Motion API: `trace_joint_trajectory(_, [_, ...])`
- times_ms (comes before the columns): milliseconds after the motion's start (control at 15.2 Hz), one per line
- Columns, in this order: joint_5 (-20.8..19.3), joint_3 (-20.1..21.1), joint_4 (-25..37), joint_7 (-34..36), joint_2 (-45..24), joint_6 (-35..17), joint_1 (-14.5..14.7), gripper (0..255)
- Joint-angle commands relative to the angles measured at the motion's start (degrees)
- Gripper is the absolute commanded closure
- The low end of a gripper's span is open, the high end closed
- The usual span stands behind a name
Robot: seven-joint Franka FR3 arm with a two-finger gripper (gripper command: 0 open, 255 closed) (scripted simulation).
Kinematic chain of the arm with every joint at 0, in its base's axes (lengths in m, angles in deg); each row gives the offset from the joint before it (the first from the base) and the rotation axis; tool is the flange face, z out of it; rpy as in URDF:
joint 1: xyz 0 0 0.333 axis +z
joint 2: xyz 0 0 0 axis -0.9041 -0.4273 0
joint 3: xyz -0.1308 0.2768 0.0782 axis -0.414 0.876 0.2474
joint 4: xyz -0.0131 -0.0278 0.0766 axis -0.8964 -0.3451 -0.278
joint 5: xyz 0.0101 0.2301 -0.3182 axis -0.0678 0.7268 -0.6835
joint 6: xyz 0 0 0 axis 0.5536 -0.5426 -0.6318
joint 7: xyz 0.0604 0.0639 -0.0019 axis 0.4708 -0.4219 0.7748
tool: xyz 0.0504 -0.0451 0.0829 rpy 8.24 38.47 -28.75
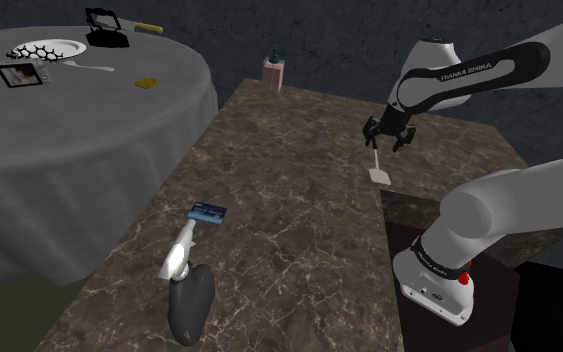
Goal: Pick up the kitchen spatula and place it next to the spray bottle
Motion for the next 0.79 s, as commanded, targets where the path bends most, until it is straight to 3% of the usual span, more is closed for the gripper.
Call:
trace_joint_trajectory(0, [-0.2, -0.3, -0.9, 0.1, -1.5, -2.5, -0.2, 0])
trace_joint_trajectory(198, [-0.5, -0.5, -1.7, 0.1, -3.5, -5.3, -0.2, 0])
trace_joint_trajectory(660, [-0.5, -0.5, -1.7, 0.1, -3.5, -5.3, -0.2, 0])
trace_joint_trajectory(726, [-0.5, -0.5, -1.7, 0.1, -3.5, -5.3, -0.2, 255])
